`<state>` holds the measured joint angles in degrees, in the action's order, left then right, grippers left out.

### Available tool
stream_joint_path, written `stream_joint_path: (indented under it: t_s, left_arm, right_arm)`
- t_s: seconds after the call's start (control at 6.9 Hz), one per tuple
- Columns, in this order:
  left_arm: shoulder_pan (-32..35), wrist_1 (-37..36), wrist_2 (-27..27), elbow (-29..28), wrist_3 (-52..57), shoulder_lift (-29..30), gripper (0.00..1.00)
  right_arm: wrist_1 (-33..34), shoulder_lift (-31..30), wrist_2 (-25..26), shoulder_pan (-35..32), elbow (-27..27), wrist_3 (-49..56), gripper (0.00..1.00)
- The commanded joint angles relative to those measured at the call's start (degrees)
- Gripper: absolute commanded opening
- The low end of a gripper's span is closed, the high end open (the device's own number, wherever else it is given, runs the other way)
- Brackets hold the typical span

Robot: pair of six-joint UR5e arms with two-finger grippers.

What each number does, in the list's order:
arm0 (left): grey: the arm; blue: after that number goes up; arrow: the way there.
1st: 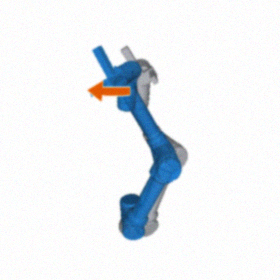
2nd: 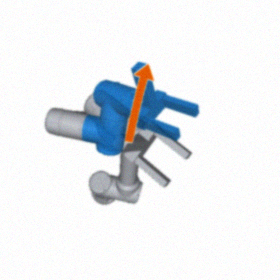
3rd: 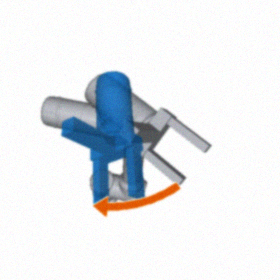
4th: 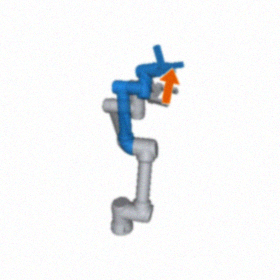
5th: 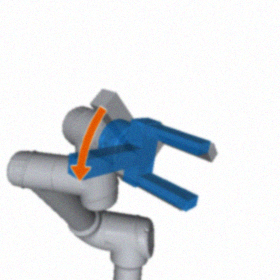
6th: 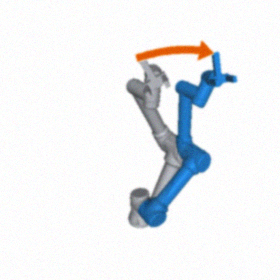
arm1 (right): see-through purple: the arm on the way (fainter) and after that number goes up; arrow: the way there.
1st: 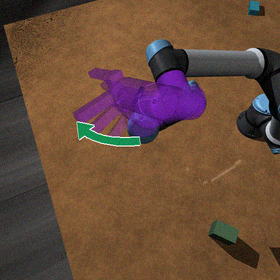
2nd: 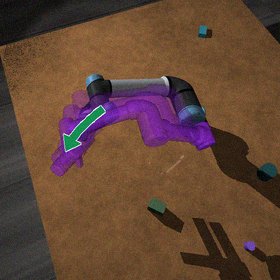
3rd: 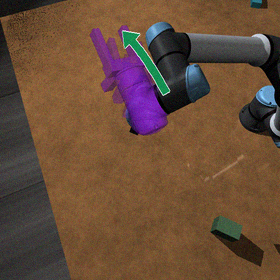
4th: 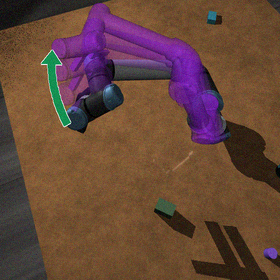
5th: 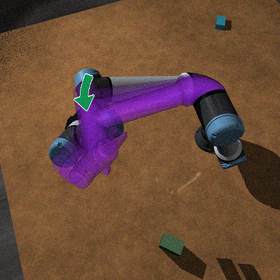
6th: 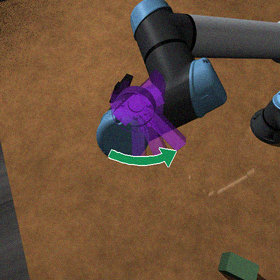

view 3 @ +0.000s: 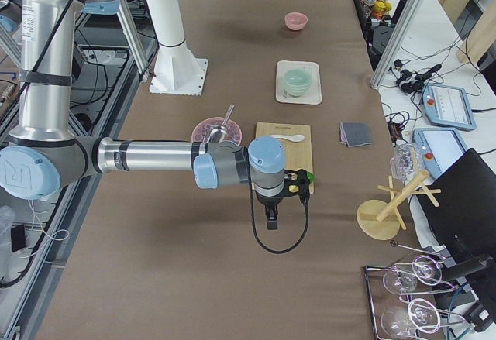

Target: Stack pink bowl on green and place spoon

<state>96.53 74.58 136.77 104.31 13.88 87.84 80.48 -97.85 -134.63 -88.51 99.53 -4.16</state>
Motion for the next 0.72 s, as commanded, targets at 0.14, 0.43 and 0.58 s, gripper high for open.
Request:
stream_joint_path:
  t_s: [0.14, 0.43, 0.58]
  left_arm:
    - [-0.20, 2.49, -0.01, -0.16, 0.36, 0.48, 0.99]
    - [-0.29, 16.74, 0.07, -2.70, -0.07, 0.40, 0.99]
    - [-0.46, 22.65, 0.42, -6.36, -0.25, 1.09, 0.99]
  right_arm:
    - [-1.03, 0.20, -0.02, 0.00, 0.31, 0.03, 1.00]
    - [-0.85, 3.43, 0.07, 0.78, 0.23, 0.12, 1.00]
    - [-0.85, 3.89, -0.02, 1.49, 0.31, -0.05, 1.00]
